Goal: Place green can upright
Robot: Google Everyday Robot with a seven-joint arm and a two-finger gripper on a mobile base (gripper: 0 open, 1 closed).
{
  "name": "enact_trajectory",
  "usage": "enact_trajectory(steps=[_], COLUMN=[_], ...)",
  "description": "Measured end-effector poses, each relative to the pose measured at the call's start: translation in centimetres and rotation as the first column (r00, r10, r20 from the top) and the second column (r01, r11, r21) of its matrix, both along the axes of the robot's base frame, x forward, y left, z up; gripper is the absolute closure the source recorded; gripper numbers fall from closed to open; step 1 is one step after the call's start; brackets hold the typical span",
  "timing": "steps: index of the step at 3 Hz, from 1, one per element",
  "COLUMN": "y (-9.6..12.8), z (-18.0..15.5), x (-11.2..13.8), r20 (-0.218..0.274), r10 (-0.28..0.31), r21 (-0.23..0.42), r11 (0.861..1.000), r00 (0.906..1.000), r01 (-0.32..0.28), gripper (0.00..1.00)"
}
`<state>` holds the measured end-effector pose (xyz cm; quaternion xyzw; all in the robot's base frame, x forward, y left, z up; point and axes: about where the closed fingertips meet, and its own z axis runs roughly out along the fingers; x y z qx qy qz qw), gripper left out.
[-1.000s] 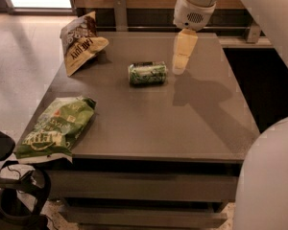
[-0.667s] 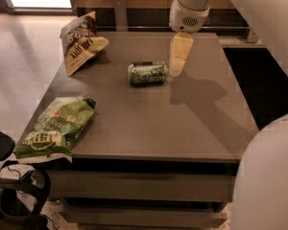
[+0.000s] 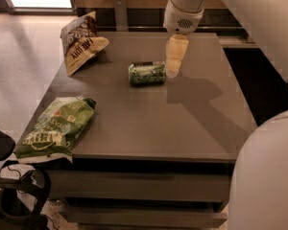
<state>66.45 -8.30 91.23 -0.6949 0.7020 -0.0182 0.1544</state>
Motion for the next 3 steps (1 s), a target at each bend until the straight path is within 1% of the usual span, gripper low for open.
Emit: enact_trajectory(steps=[1, 2, 3], y=[1.3, 3.3, 4.8], z=[-0.1, -0.6, -1.3], x=[0.5, 1.1, 1.4], r20=[-0.003, -0.018, -0.044], r10=[0.042, 0.101, 0.122], r21=[-0.022, -0.045, -0.064], r11=[0.999, 0.994, 0.990], r00=[0.9991, 0.9947, 0.9916], r01=[-0.042, -0.102, -0.125], gripper=[0.00, 0.00, 0.00])
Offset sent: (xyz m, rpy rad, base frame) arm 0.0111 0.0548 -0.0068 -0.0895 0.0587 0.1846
